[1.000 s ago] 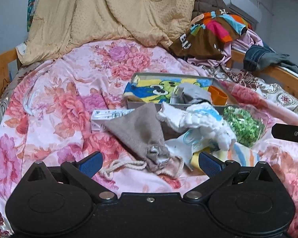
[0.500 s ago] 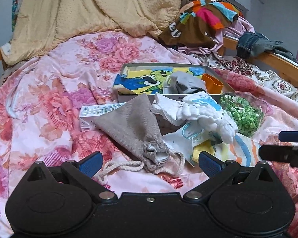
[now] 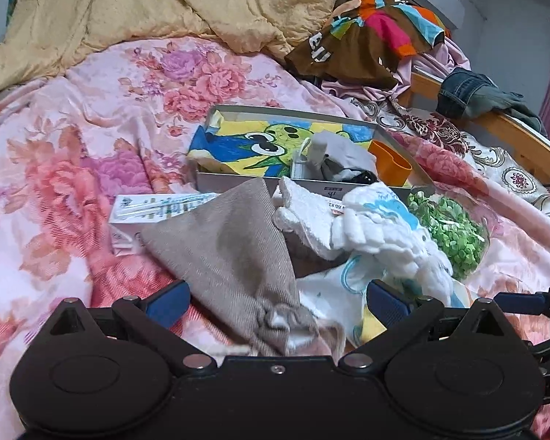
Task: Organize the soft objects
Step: 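Grasp the beige cloth bag with the left tool while the right tool approaches the striped sock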
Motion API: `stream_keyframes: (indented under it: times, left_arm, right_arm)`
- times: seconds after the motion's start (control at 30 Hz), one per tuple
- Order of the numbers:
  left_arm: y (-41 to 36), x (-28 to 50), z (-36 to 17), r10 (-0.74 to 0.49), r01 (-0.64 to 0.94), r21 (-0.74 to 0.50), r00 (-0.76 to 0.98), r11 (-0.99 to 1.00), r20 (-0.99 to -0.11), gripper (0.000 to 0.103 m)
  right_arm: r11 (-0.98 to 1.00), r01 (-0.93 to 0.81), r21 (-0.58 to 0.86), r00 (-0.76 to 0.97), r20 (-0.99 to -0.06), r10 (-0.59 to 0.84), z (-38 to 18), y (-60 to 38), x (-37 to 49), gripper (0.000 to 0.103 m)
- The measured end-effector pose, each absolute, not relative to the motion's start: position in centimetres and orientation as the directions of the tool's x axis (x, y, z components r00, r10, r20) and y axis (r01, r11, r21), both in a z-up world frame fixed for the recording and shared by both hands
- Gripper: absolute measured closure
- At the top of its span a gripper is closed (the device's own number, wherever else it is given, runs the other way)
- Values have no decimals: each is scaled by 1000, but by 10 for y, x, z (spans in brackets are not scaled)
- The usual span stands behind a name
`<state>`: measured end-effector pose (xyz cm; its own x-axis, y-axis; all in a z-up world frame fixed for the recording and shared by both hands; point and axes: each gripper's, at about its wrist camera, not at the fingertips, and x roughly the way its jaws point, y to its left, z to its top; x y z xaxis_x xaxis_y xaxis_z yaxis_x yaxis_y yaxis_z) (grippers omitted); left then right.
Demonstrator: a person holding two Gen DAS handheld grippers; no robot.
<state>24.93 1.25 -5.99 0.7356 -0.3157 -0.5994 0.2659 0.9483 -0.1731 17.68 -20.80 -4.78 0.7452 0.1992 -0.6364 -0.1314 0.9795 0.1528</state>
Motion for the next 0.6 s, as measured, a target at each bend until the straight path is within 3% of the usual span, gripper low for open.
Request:
stream_keyframes:
  times: [0.27, 0.43, 0.6]
  left_arm:
    - [18, 269, -77, -329, 262, -199, 722, 944, -609, 1]
    - [30, 278, -86, -364, 239, -280, 706, 930, -608, 1]
    - [39, 283, -91, -400, 225, -348, 692, 910, -601, 13]
  right_arm:
    - [977, -148, 153, 707, -675, 213, -65, -199, 189, 0]
    - [967, -163, 198, 685, -683, 255, -72, -195, 196, 0]
    - [964, -166, 208, 679, -685, 264, -75, -193, 199, 0]
